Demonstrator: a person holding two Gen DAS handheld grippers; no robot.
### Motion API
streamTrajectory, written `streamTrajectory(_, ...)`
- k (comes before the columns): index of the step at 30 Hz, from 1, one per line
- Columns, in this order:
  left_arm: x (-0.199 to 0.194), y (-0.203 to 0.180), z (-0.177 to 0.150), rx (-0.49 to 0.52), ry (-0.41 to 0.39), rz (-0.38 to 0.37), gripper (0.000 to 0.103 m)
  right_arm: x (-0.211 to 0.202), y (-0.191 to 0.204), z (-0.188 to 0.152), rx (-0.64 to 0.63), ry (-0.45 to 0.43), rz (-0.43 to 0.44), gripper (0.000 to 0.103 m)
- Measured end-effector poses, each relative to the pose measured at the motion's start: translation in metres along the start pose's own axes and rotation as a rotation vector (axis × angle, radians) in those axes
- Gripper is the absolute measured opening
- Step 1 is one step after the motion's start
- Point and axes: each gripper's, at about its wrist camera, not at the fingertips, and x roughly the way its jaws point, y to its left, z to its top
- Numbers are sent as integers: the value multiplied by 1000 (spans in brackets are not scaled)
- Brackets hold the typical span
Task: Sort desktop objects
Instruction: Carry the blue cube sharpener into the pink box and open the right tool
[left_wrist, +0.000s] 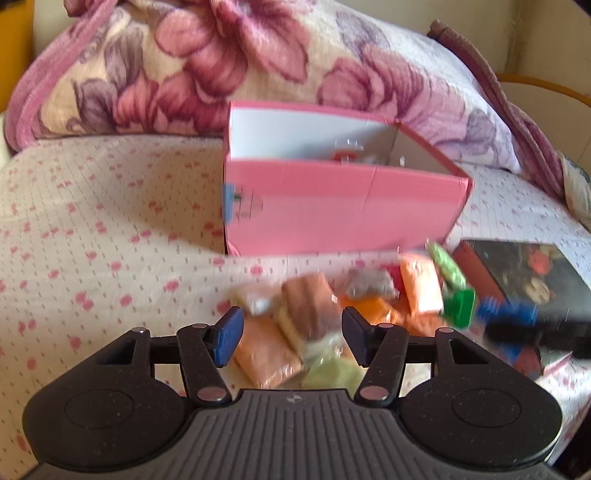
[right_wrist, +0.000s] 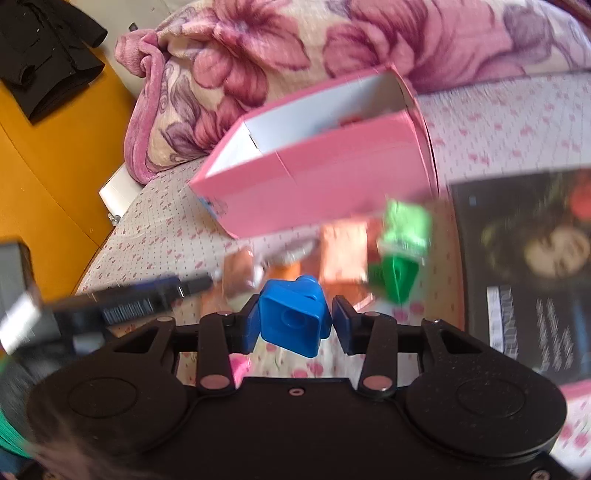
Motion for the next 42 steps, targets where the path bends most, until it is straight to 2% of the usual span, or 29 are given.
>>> streamTrajectory(5, 5, 2, -5, 22, 26, 5, 57, 6, 8, 43, -23, -21, 5, 40)
streamTrajectory(10, 10, 8, -3, -29, 54, -47, 57, 22, 9, 86, -61, -36, -11, 40)
streamTrajectory(12, 12, 9, -3, -26, 61, -40, 57, 30, 12, 103, -85, -41, -22, 40)
streamTrajectory(21, 20, 13, -2, -28, 94, -51, 58, 83, 20, 158, -177, 37, -94, 40)
streamTrajectory(25, 22, 13, -2, -32, 96, -59, 58, 104, 22, 172, -214, 86, -127, 41)
streamTrajectory(42, 23, 23, 2, -69, 84, -60, 58, 189, 0, 188, -226, 334, -283, 41)
